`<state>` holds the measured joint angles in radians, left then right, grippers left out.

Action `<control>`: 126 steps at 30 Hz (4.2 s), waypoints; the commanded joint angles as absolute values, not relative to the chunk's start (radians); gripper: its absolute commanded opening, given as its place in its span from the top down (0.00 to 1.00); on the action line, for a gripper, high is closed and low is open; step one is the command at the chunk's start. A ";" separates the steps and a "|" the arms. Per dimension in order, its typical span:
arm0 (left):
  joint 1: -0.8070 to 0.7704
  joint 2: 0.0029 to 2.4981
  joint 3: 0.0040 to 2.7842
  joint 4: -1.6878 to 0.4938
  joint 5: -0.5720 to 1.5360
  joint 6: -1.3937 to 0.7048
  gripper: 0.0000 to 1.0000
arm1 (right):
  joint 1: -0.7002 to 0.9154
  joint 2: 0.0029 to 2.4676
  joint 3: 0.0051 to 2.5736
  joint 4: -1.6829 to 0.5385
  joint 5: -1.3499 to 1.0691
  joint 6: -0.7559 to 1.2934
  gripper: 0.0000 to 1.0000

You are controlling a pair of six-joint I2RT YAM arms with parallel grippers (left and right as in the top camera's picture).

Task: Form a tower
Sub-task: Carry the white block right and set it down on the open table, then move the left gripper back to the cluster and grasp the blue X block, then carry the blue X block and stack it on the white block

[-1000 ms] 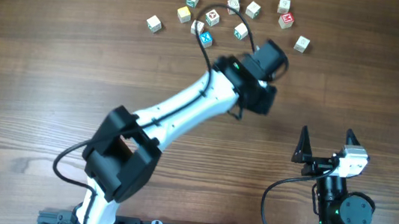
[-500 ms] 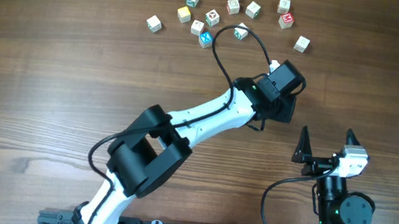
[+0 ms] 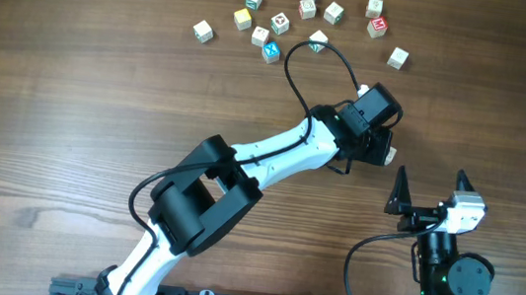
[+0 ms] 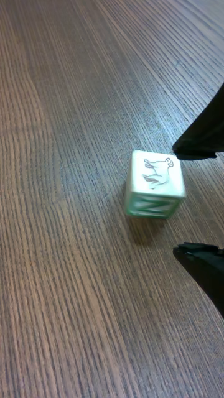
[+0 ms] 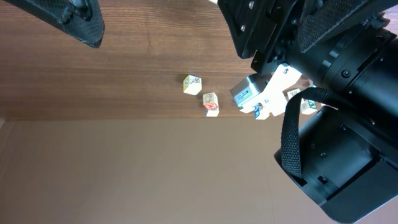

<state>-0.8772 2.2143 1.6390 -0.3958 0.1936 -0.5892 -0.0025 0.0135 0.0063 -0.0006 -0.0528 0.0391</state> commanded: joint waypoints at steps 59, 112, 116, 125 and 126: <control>-0.553 2.082 1.657 -0.400 0.017 -0.368 0.81 | 0.002 0.007 0.005 0.002 -0.069 0.029 0.00; -0.925 2.207 1.655 -0.362 0.145 -0.031 0.68 | 0.002 0.007 0.005 0.002 -0.069 0.029 0.00; -0.931 2.242 1.655 -0.347 0.145 -0.034 0.67 | 0.002 0.007 0.005 0.002 -0.069 0.029 0.00; -0.932 2.273 1.655 -0.336 0.145 -0.034 0.60 | 0.002 0.007 0.005 0.002 -0.069 0.029 0.00; -0.932 2.273 1.655 -0.337 0.145 -0.034 0.58 | 0.002 0.007 0.005 0.002 -0.069 0.029 0.00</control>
<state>-0.9237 2.2463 1.6592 -0.3370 0.1390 -0.0422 -0.0025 0.0135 0.0063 -0.0006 -0.0525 0.0391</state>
